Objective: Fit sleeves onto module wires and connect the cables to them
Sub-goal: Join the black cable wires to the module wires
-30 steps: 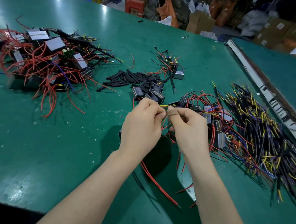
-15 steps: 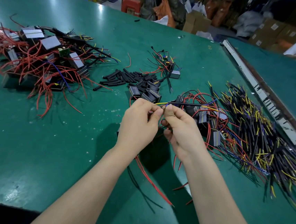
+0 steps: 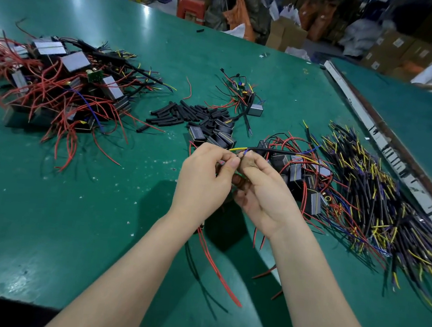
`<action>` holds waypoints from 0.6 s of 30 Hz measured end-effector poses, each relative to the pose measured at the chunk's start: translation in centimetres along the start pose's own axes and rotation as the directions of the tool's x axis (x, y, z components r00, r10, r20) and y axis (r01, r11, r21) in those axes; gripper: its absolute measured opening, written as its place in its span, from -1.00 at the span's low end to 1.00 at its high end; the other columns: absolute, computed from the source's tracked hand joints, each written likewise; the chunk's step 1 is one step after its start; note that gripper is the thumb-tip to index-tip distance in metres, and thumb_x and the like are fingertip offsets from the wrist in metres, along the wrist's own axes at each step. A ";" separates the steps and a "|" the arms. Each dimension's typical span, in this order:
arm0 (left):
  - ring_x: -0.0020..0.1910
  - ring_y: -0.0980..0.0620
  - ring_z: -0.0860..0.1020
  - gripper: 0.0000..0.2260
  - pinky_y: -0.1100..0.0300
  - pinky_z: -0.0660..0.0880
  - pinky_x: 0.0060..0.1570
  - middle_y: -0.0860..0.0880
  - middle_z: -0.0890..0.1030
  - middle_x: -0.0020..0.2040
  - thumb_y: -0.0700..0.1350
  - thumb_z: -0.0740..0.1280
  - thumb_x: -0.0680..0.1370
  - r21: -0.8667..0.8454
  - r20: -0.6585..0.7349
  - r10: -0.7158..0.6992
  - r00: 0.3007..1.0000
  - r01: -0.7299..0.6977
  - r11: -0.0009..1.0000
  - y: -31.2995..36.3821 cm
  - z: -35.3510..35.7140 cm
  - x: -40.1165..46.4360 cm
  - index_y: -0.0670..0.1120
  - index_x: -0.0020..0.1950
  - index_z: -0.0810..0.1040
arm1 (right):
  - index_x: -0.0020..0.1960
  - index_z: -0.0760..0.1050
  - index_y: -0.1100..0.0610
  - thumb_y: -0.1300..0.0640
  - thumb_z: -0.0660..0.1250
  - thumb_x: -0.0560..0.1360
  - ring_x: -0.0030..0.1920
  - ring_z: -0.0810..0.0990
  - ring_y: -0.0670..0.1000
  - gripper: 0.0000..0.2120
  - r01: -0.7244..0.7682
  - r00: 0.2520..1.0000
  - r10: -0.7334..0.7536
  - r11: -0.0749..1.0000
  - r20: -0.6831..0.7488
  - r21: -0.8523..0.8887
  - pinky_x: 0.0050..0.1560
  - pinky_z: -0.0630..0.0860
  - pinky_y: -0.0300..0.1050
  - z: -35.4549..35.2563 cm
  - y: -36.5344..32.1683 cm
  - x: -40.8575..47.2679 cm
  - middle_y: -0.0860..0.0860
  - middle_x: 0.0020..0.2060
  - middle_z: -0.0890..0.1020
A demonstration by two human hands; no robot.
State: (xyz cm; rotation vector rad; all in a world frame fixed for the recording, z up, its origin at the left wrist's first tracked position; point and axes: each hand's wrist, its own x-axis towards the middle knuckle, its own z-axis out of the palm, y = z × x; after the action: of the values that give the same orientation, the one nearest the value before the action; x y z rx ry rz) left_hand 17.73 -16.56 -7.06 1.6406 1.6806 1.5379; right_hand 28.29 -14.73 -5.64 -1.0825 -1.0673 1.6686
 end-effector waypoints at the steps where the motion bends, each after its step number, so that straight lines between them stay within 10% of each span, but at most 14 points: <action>1: -0.19 0.14 0.42 -0.92 0.33 0.29 -0.15 0.03 0.53 -0.14 -0.20 0.35 0.52 0.004 -0.004 0.003 1.000 -0.003 1.000 0.0 0.0 0.0 -0.13 -0.14 0.62 | -0.18 0.53 0.00 0.01 0.23 0.60 -0.26 0.53 -0.10 -0.78 0.002 1.000 -0.002 1.000 -0.022 -0.007 -0.35 0.27 -0.24 0.0 0.0 0.1 -0.03 -0.18 0.62; 5: -0.21 0.11 0.41 -0.93 0.25 0.31 -0.15 0.06 0.48 -0.15 -0.20 0.35 0.52 0.042 0.017 0.016 1.000 -0.016 0.999 0.0 0.0 -0.2 -0.11 -0.15 0.61 | -0.42 0.57 -0.02 -0.13 0.27 0.54 -0.44 0.48 -0.16 -0.60 0.008 0.997 -0.008 1.000 -0.083 0.011 -0.47 0.30 -0.31 0.3 -0.3 0.1 -0.13 -0.42 0.53; 18: -0.21 0.09 0.41 -0.93 0.29 0.26 -0.20 0.05 0.49 -0.15 -0.20 0.35 0.52 0.048 0.001 0.000 1.000 0.000 0.999 0.0 0.0 -0.2 -0.11 -0.13 0.63 | -0.31 0.53 0.03 0.13 0.30 0.54 -0.43 0.45 -0.15 -0.76 0.042 0.993 -0.048 0.997 -0.104 -0.067 -0.49 0.28 -0.34 0.2 -0.5 -0.1 -0.14 -0.44 0.52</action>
State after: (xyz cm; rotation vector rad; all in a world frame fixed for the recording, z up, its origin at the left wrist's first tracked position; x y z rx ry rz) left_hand 17.73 -16.70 -7.15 1.6646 1.7306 1.5075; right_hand 28.20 -14.74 -5.10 -1.1670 -1.0761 1.5332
